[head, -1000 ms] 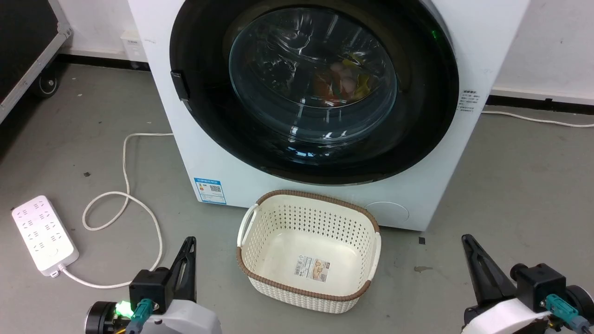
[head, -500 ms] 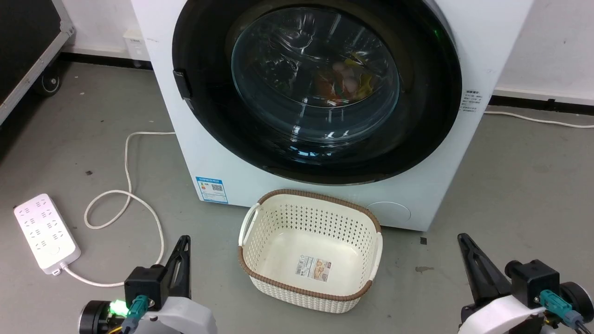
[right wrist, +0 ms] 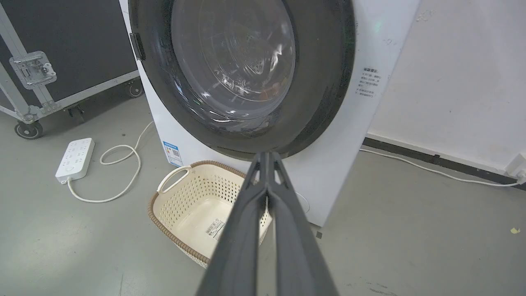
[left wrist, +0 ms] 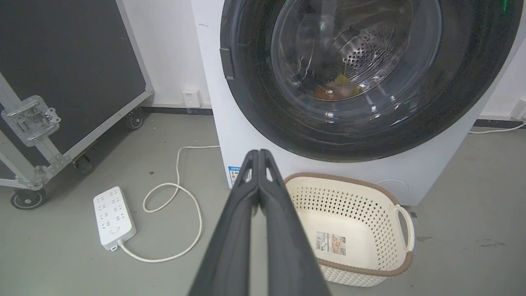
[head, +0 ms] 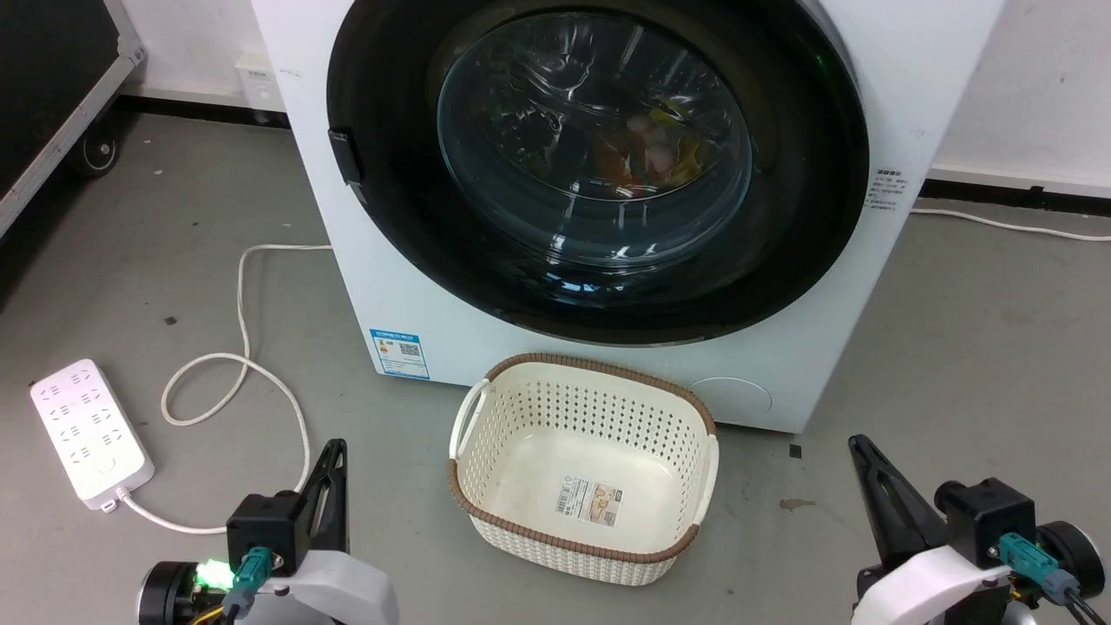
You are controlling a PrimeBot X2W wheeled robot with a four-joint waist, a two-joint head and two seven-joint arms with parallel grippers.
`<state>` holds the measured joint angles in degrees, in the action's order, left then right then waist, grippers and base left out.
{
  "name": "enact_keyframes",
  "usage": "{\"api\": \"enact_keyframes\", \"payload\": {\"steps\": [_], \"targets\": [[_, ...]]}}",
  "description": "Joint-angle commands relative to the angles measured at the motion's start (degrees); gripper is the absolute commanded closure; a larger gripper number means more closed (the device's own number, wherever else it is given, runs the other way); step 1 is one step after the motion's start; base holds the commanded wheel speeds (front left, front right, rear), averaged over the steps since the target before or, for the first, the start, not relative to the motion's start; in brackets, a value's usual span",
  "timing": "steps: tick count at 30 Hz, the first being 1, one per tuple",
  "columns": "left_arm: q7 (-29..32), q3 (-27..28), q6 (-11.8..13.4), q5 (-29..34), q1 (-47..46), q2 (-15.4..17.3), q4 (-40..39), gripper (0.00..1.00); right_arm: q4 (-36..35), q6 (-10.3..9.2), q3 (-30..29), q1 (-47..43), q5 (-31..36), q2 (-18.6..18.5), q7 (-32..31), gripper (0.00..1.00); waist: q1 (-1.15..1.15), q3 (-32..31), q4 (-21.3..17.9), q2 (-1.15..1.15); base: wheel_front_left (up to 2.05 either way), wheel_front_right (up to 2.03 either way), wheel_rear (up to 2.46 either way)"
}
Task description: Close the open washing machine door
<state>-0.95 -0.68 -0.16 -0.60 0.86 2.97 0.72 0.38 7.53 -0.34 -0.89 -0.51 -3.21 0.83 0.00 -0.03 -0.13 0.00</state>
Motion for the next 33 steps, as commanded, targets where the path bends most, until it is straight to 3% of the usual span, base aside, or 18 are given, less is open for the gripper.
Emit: {"api": "enact_keyframes", "payload": {"steps": [1,33], "targets": [[0.47,0.40,0.12,0.38,-0.83,-0.08,-0.46,1.00,-0.35,-0.04,0.19,0.75,0.36,0.32,-0.35,1.00,0.00,0.01,0.04,0.00,0.00,0.00,0.00],[0.95,0.68,0.16,0.60,-0.86,-0.09,-0.72,1.00,-0.38,-0.04,0.34,0.89,0.51,0.34,-0.83,1.00,0.00,0.03,0.13,0.00,0.00,0.00,0.00]]}}
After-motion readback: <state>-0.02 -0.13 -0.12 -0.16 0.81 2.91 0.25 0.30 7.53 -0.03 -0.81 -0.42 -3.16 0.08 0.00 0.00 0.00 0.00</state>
